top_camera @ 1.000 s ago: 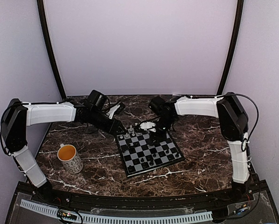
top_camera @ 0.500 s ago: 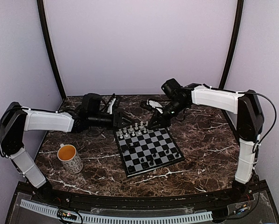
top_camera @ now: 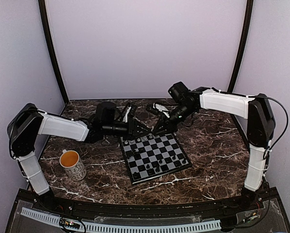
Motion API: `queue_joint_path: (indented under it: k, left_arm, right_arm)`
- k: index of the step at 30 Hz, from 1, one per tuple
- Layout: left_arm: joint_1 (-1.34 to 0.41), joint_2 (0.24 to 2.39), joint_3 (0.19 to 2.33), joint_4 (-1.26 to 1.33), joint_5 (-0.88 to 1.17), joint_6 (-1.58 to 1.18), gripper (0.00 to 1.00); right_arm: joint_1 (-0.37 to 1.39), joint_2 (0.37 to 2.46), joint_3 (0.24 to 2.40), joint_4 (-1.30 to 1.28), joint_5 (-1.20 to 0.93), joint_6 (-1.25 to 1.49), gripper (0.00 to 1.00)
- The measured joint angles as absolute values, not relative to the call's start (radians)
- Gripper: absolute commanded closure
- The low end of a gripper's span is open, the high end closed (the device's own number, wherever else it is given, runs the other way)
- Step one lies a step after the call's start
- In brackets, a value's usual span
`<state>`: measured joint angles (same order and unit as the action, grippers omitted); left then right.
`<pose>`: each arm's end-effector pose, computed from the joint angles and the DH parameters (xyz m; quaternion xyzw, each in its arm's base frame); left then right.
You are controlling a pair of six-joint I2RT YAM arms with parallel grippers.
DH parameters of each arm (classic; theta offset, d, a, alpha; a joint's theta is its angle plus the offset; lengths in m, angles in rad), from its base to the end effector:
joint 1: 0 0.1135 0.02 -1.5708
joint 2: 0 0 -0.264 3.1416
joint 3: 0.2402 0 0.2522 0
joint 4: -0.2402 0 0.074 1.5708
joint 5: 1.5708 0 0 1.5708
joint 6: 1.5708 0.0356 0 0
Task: Set up the chess pieces on the board
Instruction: Pass from the right arm to the left
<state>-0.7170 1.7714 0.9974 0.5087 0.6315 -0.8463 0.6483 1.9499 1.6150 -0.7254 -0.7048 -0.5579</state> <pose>0.2793 -0.2714 0.2169 0.1394 0.7657 -0.5818 0.2360 0.3194 0.2709 0.2467 -0.5869 0.6985 0.3443 0.2216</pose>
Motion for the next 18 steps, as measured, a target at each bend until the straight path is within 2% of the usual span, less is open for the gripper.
queue_joint_path:
  k: [3,18]
  left_arm:
    - [-0.716,1.783,0.999,0.520,0.632,-0.861,0.73]
    - [-0.716,1.818,1.015,0.561,0.662,-0.902,0.89]
  right_arm:
    - [0.648,1.946,1.615,-0.725,-0.712,-0.558,0.80]
    - [0.655,1.943,1.615,-0.726,-0.728,-0.559,0.80]
